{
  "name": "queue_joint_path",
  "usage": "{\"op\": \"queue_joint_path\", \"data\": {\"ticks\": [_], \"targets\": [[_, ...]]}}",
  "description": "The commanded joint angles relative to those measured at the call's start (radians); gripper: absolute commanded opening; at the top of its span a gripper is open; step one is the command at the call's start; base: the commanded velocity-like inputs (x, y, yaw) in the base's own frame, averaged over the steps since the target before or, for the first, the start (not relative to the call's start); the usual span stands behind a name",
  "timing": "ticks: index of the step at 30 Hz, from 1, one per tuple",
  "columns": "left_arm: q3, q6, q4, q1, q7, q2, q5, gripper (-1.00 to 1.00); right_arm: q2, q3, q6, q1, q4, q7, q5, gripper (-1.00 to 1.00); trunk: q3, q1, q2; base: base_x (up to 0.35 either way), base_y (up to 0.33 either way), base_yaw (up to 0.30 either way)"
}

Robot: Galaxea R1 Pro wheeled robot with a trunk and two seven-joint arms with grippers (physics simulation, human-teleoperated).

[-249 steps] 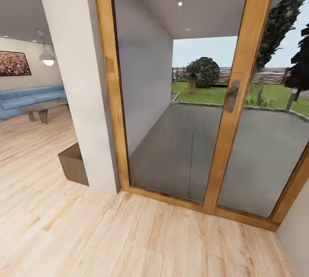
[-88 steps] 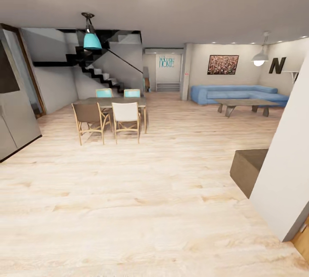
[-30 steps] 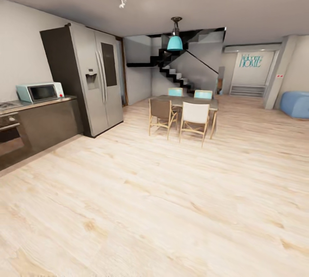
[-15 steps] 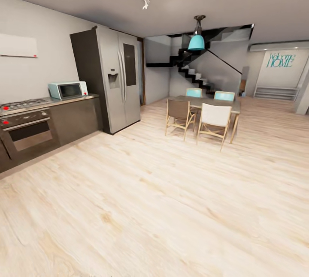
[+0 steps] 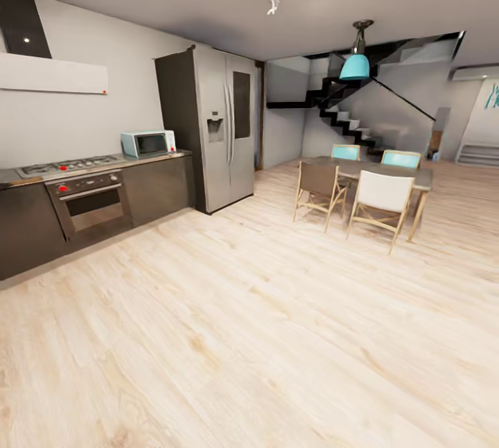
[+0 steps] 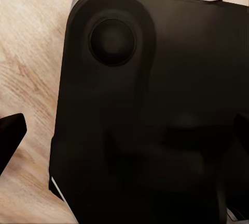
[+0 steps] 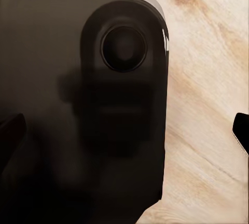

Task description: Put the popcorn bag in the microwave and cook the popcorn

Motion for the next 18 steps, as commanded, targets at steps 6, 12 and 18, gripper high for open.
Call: {"op": "queue_joint_path", "data": {"ticks": [6, 12, 18], "targets": [[0.000, -0.002, -0.001, 0.000, 0.000, 0.000, 0.006, 1.00, -0.001, 0.001, -0.002, 0.000, 0.001, -0.003, 0.002, 1.00, -0.001, 0.000, 0.000, 0.003, 0.000, 0.272], [0.000, 0.005, -0.001, 0.000, 0.000, 0.003, 0.007, 1.00, -0.009, 0.001, -0.003, 0.000, 0.001, -0.002, 0.000, 1.00, -0.001, 0.000, 0.000, 0.228, 0.000, 0.052], [0.001, 0.010, 0.000, 0.000, 0.000, 0.007, 0.008, 1.00, -0.012, 0.003, -0.003, 0.000, 0.001, 0.002, 0.005, 1.00, -0.001, 0.000, 0.000, 0.322, 0.000, 0.002]]}}
